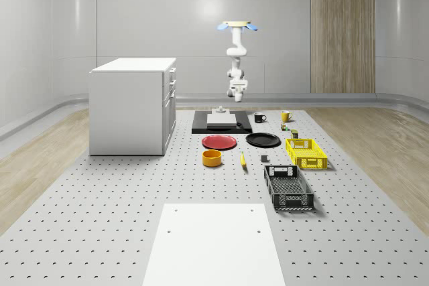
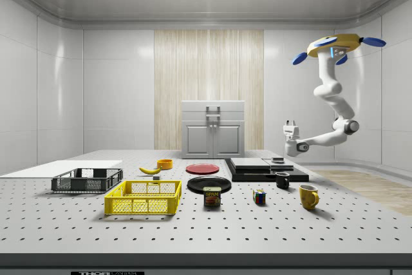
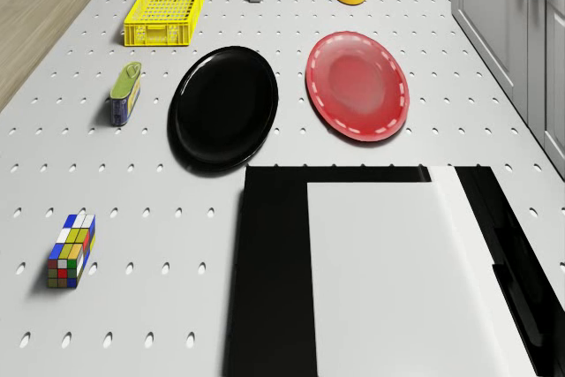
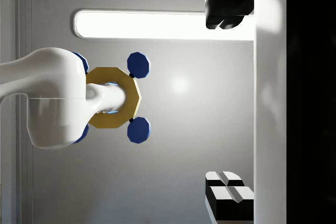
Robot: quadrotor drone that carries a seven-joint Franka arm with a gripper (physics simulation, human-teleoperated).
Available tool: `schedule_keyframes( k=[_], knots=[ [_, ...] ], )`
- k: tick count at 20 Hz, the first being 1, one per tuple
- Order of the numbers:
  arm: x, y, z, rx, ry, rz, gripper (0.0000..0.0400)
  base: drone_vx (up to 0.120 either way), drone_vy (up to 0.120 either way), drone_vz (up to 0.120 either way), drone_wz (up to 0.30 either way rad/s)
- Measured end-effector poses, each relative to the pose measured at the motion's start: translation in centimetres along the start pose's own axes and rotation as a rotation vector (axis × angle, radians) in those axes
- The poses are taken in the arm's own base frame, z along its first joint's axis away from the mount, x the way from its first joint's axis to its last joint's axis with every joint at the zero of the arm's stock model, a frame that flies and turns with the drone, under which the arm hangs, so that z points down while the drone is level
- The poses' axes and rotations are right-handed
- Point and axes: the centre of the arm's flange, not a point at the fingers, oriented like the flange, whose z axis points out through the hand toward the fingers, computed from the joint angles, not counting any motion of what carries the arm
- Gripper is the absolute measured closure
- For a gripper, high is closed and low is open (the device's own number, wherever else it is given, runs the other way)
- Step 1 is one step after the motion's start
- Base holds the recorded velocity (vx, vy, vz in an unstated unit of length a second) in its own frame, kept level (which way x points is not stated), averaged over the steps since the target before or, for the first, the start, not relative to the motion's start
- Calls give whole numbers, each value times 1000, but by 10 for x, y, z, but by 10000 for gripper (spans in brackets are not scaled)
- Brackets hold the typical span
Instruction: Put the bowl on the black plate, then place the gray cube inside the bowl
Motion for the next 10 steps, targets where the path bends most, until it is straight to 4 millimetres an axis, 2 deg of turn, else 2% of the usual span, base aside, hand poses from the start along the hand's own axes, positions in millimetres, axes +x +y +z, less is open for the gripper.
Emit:
schedule_keyframes(
  k=[10],
  knots=[
    [-2,-1,0,-8,19,0,0,120,-120,0,0]
  ],
)
